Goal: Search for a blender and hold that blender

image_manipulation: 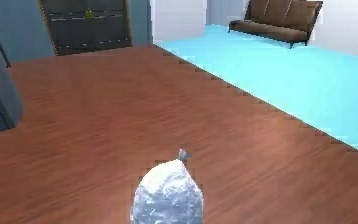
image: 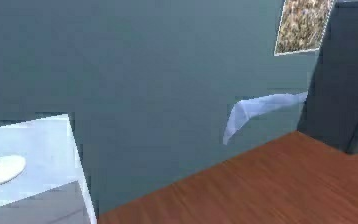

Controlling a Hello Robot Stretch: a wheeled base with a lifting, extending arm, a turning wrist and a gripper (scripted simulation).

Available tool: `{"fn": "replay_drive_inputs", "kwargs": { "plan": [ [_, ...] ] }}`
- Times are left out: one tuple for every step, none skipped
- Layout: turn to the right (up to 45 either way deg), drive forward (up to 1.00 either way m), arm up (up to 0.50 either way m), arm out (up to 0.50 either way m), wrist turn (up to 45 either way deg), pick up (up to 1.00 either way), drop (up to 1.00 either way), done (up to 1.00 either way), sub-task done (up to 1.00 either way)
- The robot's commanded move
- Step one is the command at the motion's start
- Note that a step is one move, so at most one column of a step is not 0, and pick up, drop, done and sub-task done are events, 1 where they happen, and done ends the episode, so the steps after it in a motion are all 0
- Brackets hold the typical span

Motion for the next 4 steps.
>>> {"fn": "replay_drive_inputs", "kwargs": {
  "plan": [
    [-45.0, 0.00, 0.00, 0.00, 0.0, 0.00, 0.00, 0.00, 0.00],
    [-45.0, 0.00, 0.00, 0.00, 0.0, 0.00, 0.00, 0.00, 0.00],
    [-30.0, 0.00, 0.00, 0.00, 0.0, 0.00, 0.00, 0.00, 0.00],
    [0.0, 0.05, 0.00, 0.00, 0.0, 0.00, 0.00, 0.00, 0.00]
  ]
}}
